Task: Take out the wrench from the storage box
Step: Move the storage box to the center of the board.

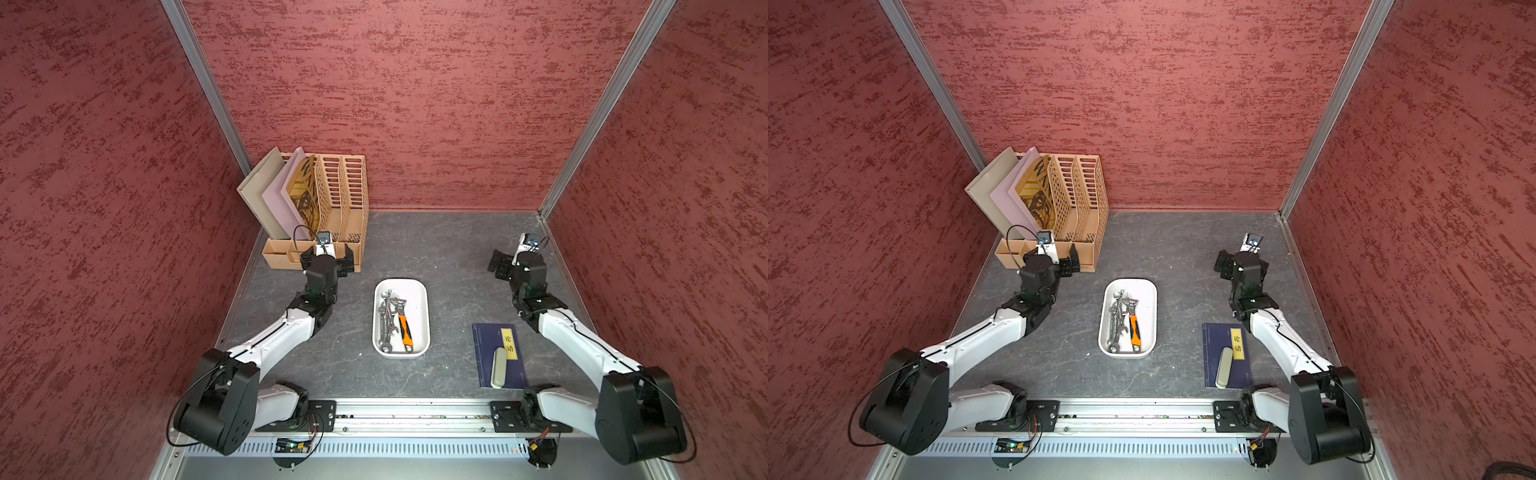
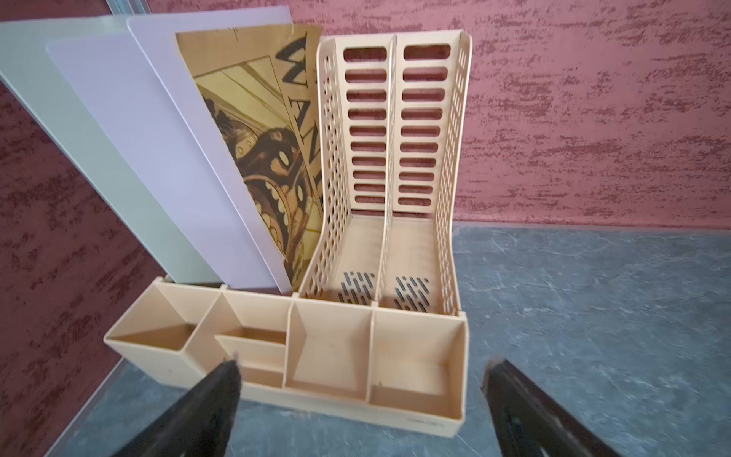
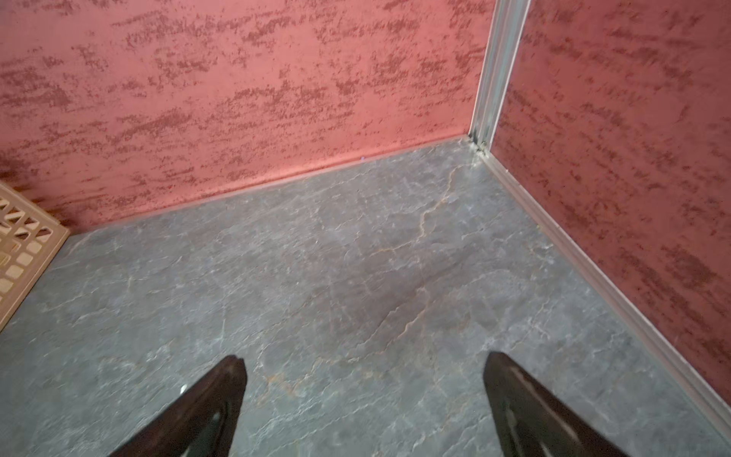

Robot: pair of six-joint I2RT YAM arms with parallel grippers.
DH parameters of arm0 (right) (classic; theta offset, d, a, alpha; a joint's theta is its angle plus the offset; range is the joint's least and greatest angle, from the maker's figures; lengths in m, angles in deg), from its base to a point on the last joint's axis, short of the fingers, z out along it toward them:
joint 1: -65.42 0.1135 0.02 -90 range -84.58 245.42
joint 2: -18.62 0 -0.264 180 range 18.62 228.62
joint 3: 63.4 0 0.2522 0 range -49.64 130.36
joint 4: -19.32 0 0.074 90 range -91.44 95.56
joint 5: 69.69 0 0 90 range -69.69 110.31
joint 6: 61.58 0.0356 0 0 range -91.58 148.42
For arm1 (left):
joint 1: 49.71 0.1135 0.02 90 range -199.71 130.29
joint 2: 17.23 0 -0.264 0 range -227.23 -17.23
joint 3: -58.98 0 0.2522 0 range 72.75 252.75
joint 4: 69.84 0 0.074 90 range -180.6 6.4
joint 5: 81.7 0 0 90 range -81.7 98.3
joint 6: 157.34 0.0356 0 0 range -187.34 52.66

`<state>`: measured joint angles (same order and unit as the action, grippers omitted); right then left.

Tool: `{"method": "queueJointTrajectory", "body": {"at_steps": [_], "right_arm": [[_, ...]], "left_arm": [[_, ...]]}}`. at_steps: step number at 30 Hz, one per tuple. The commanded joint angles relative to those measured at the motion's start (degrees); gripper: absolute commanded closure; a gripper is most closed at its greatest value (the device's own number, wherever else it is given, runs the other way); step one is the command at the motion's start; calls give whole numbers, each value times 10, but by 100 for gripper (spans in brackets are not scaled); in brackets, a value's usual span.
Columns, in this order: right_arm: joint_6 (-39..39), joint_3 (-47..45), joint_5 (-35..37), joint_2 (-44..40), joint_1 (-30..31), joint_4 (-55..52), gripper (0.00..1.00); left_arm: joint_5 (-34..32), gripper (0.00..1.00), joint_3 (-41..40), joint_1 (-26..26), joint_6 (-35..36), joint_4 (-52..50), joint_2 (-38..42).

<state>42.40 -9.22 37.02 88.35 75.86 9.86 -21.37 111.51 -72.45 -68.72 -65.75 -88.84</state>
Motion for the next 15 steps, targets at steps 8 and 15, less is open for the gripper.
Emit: {"method": "queueJointTrajectory", "body": {"at_steps": [8,15], "right_arm": [[15,120,-108,85,164,-276,2],[69,70,-246,54,263,-274,13]], "left_arm": [[-10,0,90,-109,-242,-425,18],[256,0,45,-126,-317,-509,47]]}}
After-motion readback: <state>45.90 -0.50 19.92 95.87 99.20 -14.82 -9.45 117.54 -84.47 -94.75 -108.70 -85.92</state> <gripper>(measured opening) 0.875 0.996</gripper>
